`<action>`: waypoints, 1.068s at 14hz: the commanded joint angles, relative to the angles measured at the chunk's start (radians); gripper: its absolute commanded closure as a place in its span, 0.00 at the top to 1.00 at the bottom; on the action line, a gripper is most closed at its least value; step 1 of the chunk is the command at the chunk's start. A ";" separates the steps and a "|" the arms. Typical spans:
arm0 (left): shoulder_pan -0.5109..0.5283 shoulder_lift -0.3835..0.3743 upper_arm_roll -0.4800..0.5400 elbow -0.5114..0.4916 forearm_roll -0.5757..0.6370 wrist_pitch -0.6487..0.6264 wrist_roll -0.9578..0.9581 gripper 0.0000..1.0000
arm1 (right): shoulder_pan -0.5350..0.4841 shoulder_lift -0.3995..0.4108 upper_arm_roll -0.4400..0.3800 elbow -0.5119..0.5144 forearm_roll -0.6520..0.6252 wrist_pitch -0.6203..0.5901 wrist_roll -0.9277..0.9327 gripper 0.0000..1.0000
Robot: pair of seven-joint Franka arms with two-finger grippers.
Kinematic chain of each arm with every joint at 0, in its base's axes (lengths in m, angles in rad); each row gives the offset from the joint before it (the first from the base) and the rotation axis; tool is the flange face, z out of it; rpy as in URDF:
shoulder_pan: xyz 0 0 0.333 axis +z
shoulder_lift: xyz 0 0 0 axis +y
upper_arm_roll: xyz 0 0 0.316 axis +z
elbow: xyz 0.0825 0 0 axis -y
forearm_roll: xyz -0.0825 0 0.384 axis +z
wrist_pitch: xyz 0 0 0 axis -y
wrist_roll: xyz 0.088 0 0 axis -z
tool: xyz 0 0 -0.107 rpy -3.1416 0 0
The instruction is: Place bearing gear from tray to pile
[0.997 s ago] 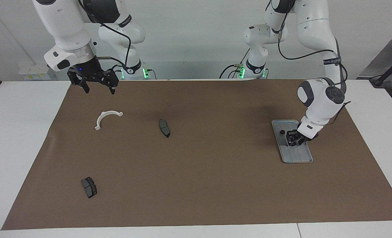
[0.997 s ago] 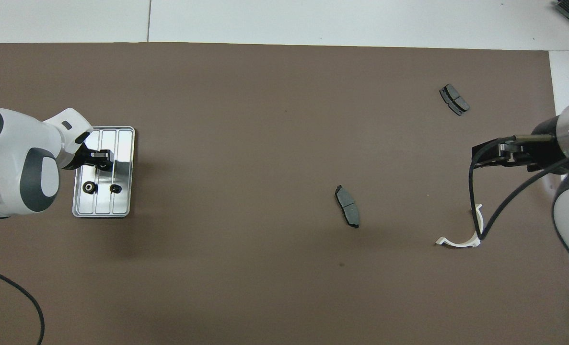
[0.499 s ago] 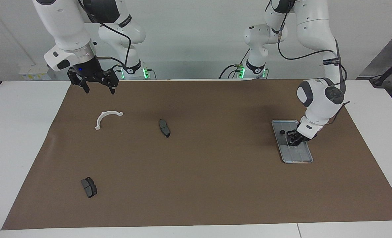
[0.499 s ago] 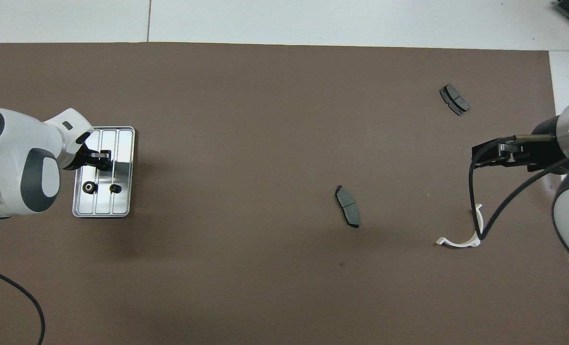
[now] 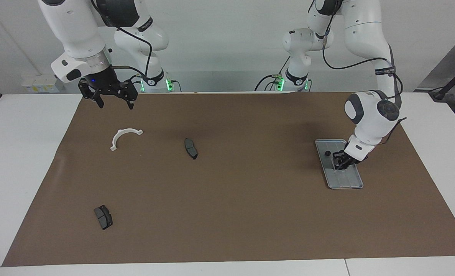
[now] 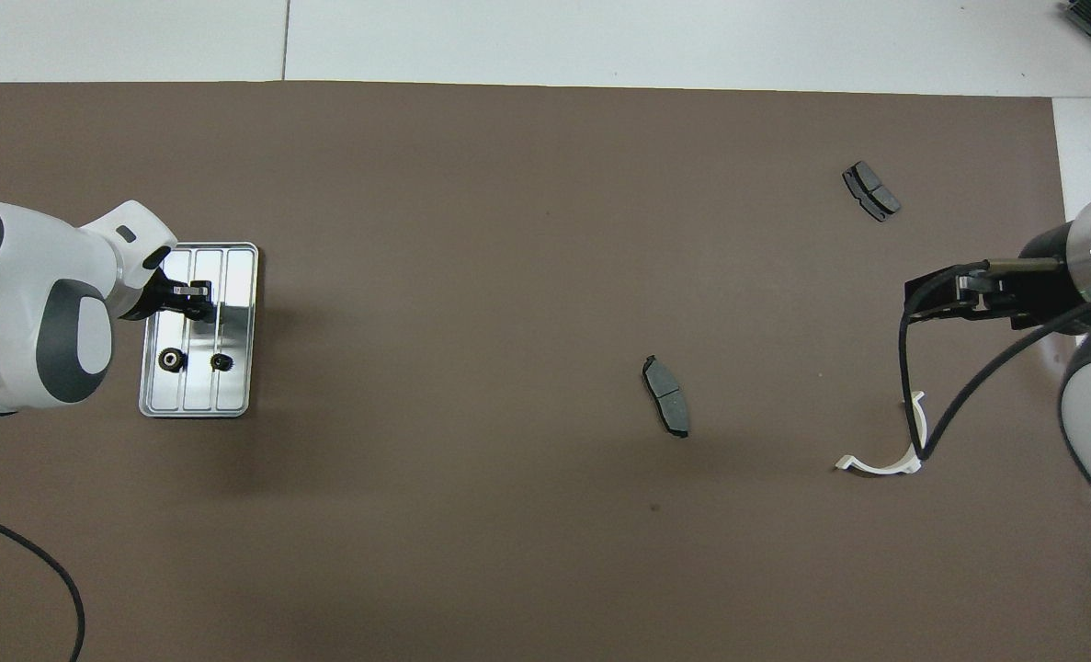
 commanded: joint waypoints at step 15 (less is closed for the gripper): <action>-0.504 0.012 0.000 0.079 -0.011 -0.008 -0.853 0.24 | -0.025 -0.028 0.011 -0.030 0.006 0.020 0.002 1.00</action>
